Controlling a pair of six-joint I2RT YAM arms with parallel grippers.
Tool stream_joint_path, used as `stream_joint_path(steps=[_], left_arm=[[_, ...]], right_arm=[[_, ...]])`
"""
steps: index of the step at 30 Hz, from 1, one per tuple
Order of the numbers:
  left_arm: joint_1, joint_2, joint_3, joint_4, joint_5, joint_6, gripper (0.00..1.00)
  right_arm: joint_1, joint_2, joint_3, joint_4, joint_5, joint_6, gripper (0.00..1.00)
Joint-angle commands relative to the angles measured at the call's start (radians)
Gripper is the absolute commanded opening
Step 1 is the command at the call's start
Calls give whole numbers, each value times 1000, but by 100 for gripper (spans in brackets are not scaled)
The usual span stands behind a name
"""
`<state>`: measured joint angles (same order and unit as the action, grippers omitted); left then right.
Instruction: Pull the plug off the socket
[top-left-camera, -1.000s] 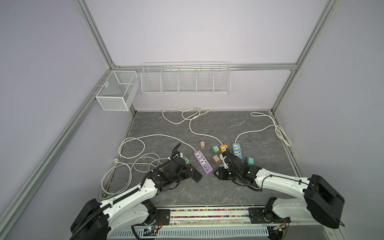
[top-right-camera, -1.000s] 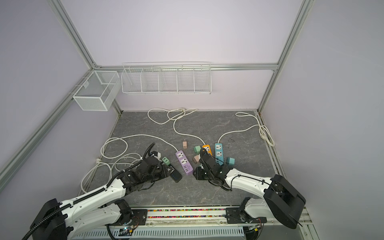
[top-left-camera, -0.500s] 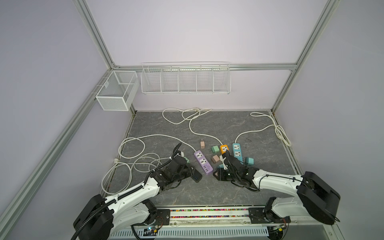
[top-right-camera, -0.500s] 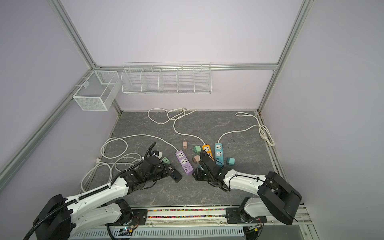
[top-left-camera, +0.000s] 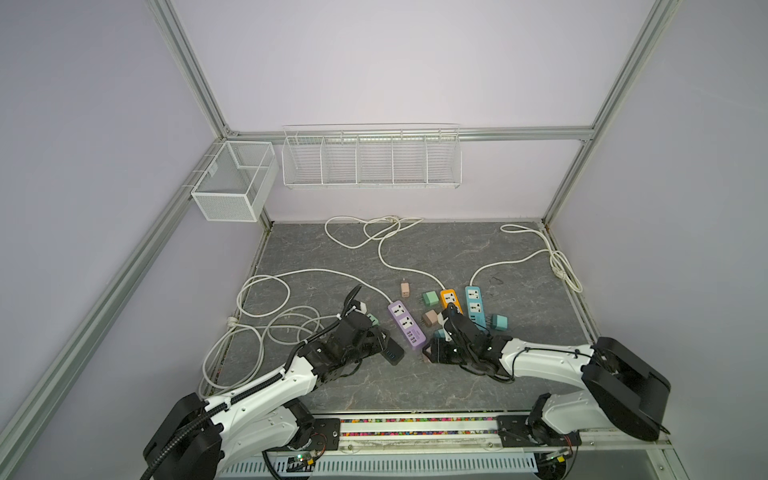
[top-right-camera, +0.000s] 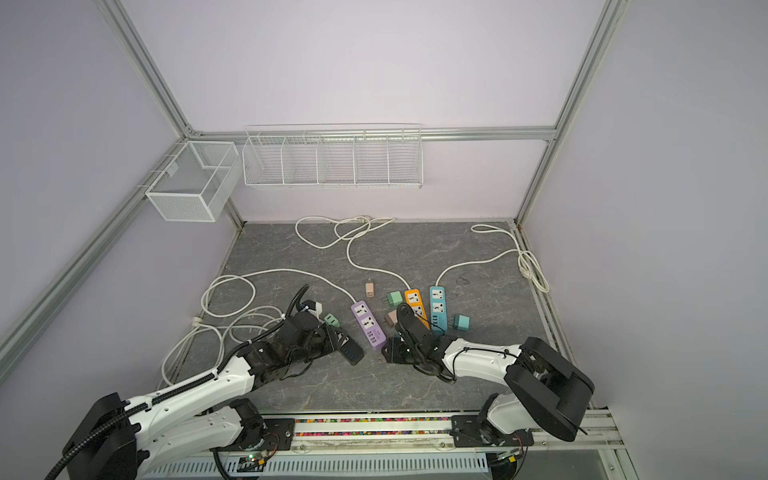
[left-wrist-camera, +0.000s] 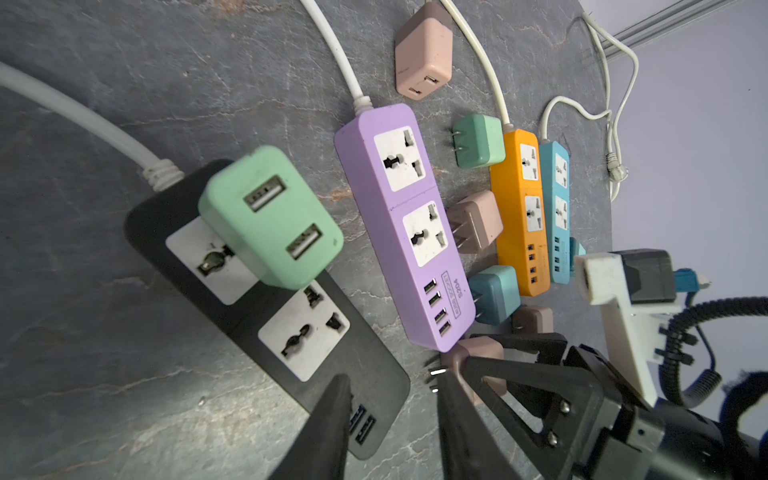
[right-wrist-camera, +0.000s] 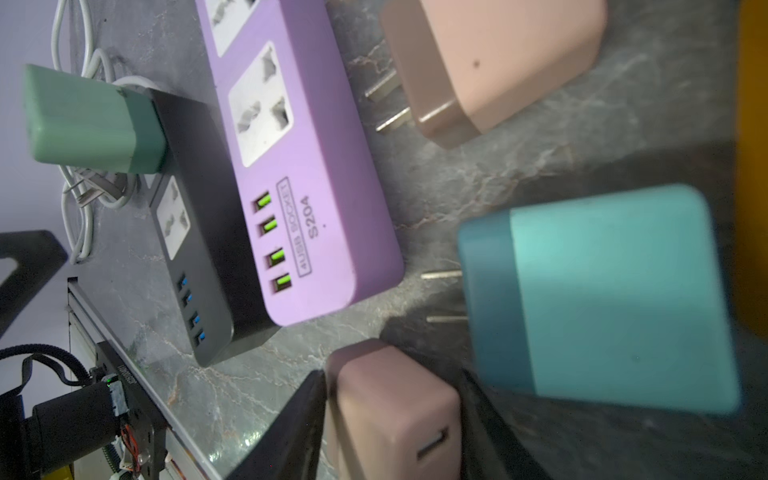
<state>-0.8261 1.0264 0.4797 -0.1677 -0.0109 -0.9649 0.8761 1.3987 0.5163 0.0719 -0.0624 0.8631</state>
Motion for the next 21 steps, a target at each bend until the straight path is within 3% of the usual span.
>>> stream_joint_path(steps=[1, 14, 21], left_arm=[[-5, -15, -7, -28, -28, -6, 37], [-2, -135, -6, -126, -128, 25, 38], [61, -212, -22, -191, -127, 44, 40]], right_arm=[[8, -35, 10, -69, 35, -5, 57], [41, -117, 144, -288, 140, -161, 69], [123, -34, 323, -397, 226, -301, 72]])
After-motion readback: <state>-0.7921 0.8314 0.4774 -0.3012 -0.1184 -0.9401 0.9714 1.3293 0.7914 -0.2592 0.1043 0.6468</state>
